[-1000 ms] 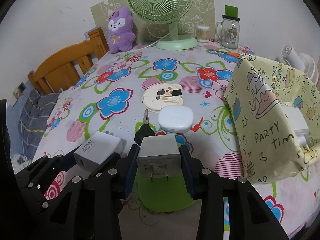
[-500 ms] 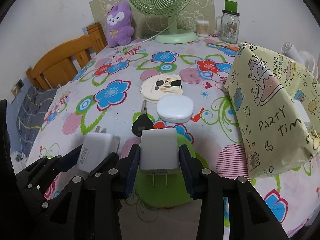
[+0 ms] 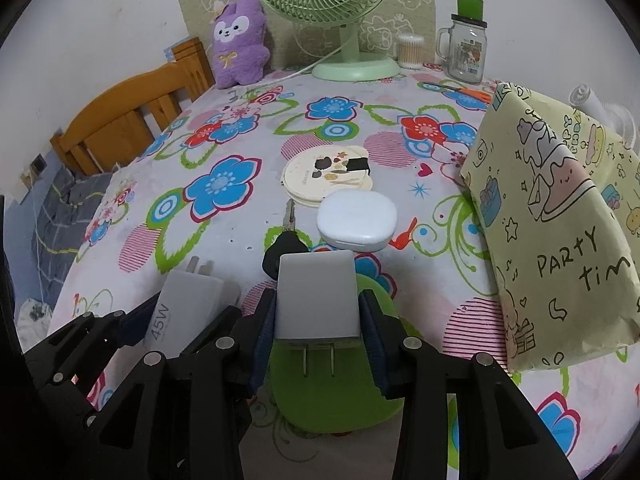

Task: Organize rigid objects
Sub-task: 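Carry the square charger with the left tool while the right tool carries the plug charger toward the yellow box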

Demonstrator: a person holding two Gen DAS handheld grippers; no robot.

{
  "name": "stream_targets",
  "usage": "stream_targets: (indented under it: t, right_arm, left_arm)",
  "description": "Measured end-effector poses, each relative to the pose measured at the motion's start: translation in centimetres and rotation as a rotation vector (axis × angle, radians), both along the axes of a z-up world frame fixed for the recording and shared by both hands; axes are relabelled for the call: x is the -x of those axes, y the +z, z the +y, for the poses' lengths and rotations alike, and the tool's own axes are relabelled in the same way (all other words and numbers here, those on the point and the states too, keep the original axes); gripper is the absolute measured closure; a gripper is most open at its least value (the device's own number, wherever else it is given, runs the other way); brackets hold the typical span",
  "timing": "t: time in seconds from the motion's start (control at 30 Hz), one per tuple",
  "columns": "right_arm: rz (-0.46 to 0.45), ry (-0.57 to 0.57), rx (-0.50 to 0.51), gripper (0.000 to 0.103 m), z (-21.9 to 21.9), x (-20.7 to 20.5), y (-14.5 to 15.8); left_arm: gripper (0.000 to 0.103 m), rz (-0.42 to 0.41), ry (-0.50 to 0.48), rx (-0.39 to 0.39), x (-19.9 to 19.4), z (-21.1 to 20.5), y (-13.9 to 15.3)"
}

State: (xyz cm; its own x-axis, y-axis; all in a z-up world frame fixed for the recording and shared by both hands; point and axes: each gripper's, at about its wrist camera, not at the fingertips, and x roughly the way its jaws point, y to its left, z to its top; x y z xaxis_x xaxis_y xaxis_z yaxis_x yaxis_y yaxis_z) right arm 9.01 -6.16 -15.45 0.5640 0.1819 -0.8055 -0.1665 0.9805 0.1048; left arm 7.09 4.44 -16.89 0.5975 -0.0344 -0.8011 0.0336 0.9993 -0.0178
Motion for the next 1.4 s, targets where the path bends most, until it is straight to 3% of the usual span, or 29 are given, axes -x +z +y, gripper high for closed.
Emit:
stream_targets:
  t: [0.7,1.4]
  right_arm:
    - [-0.110,0.027,-0.016,0.059,-2.6,2.9,7.2]
    - [-0.189,0.033,-0.009,0.059,-7.3,3.9,12.2]
  left_arm:
    - [0.056,-0.110,0.011,0.018,3.1,-3.0,7.0]
    - [0.056,-0.187,-0.002,0.034,3.9,-7.7,11.6]
